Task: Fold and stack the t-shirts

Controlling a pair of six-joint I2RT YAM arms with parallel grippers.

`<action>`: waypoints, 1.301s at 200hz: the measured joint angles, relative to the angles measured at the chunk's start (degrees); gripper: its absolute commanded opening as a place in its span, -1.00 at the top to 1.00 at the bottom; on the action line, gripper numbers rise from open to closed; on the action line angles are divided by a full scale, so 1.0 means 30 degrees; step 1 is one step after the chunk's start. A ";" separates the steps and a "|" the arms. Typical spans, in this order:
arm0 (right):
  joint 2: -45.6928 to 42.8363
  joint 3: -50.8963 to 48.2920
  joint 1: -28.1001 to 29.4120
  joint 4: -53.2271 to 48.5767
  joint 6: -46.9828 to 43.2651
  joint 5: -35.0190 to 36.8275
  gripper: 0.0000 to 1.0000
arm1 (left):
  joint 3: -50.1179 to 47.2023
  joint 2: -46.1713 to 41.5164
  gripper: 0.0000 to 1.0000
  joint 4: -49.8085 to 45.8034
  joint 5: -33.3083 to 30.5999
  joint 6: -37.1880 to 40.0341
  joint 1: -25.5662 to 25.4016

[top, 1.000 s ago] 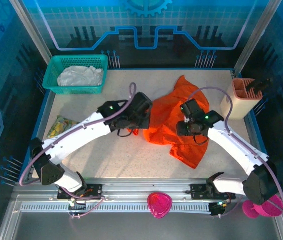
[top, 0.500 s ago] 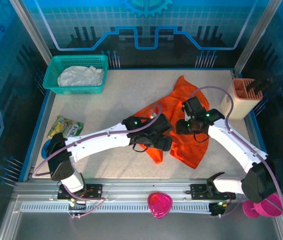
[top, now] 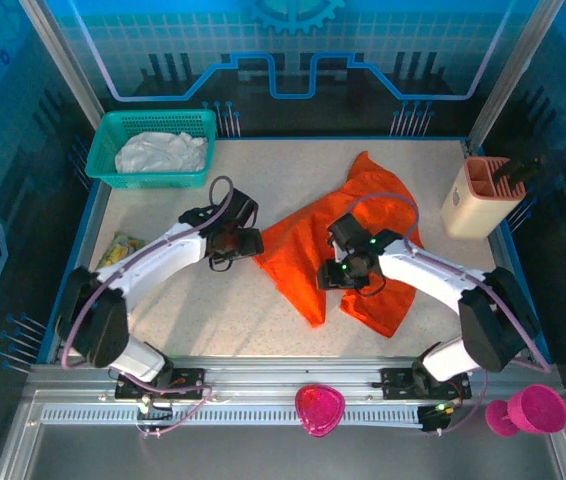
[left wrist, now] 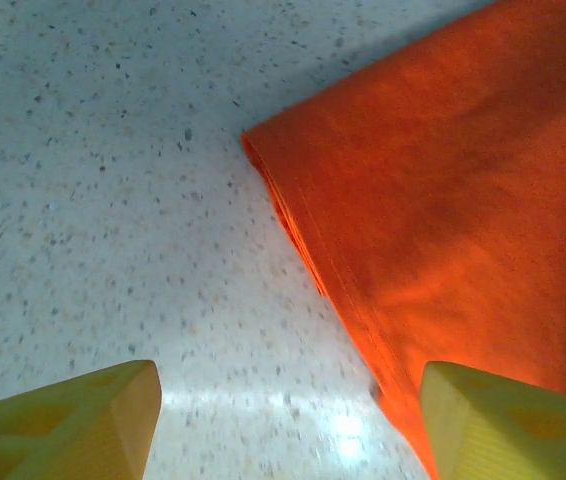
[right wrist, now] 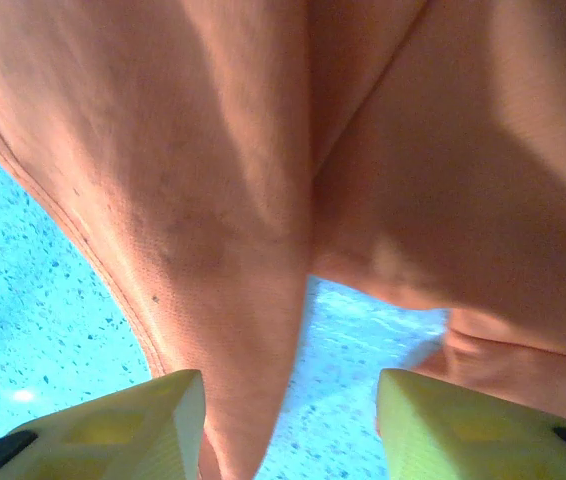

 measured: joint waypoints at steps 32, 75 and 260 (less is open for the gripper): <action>0.1005 -0.1093 0.0772 0.0867 0.1005 -0.0357 -0.08 | 0.0561 0.3257 -0.35 0.2186 0.0328 0.0619 0.0423; 0.2222 -0.1209 0.1552 0.1530 0.1668 -0.0481 0.00 | 0.3096 0.8225 -0.14 0.3708 -0.0124 0.1566 0.0532; -0.0852 -0.0015 0.1581 -0.2419 0.1341 0.4743 1.00 | 0.7308 0.4641 1.00 0.3716 -0.2288 0.5544 -0.2484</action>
